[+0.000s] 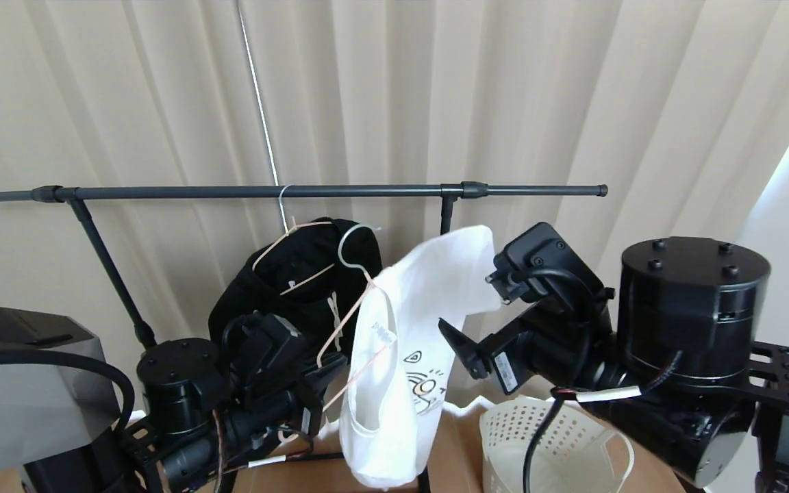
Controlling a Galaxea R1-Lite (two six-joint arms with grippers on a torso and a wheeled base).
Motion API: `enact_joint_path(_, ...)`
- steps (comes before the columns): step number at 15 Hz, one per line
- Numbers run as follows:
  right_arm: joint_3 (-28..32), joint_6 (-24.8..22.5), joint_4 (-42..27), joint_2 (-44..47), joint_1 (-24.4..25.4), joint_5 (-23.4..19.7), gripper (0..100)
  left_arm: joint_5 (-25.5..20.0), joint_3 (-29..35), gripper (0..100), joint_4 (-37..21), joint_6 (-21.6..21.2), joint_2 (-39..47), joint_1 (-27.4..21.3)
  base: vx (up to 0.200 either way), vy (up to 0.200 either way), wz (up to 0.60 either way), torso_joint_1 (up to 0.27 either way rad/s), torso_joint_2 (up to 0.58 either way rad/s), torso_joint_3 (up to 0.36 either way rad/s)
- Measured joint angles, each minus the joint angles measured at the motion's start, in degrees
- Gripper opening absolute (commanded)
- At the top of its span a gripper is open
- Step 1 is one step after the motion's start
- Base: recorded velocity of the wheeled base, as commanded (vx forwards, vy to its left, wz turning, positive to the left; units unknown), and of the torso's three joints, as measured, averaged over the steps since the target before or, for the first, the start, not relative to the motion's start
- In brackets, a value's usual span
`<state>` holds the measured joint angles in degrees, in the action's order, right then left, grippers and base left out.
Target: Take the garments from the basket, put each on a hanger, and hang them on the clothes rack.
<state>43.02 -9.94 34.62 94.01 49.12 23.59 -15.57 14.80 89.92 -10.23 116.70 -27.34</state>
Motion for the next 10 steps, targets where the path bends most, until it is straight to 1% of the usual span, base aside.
enact_joint_path(1,-1.0,-1.1,-1.4,-1.6,-2.6,-4.9,100,-3.7,-1.5,0,0.0,-1.4,-0.5,1.4,0.000,0.000,0.00,0.000,0.00,0.000)
enact_joint_path(2,-1.8,-2.5,-4.7,-3.4,-5.4,-10.2,100,-4.8,-2.4,0,0.0,-1.8,-0.9,2.5,0.000,0.000,0.00,0.000,0.00,0.000)
enact_joint_path(4,-2.3,-4.8,-13.4,-7.4,-10.3,-20.3,100,-7.0,-3.1,0,0.0,-2.9,-1.1,3.4,0.000,0.000,0.00,0.000,0.00,0.000)
enact_joint_path(5,-2.3,-6.6,-16.5,-9.4,-13.0,-24.2,100,-8.9,-3.5,0,0.0,-3.9,-1.2,3.8,0.000,0.000,0.00,0.000,0.00,0.000)
enact_joint_path(6,-2.3,-9.4,-18.7,-11.2,-15.7,-28.2,100,-12.3,-4.3,0,0.1,-6.4,-1.2,4.3,0.000,0.000,0.00,0.000,0.00,0.000)
enact_joint_path(7,-1.9,-13.1,-21.3,-12.5,-18.5,-33.1,100,-14.6,-5.1,0,0.1,-8.5,-1.2,4.8,0.000,0.000,0.00,0.000,0.00,0.000)
enact_joint_path(8,-0.9,-16.5,-26.1,-13.5,-20.7,-37.2,100,-16.2,-5.8,0,0.1,-10.6,-0.9,5.2,0.000,0.000,0.00,0.000,0.00,0.000)
enact_joint_path(9,1.4,-19.3,-31.7,-14.0,-22.0,-39.3,100,-17.5,-6.3,0,0.0,-12.4,-0.4,5.4,0.000,0.000,0.00,0.000,0.00,0.000)
enact_joint_path(10,3.9,-22.0,-36.6,-14.0,-22.7,-40.2,100,-18.6,-6.4,0,0.0,-13.4,0.1,5.5,0.000,0.000,0.00,0.000,0.00,0.000)
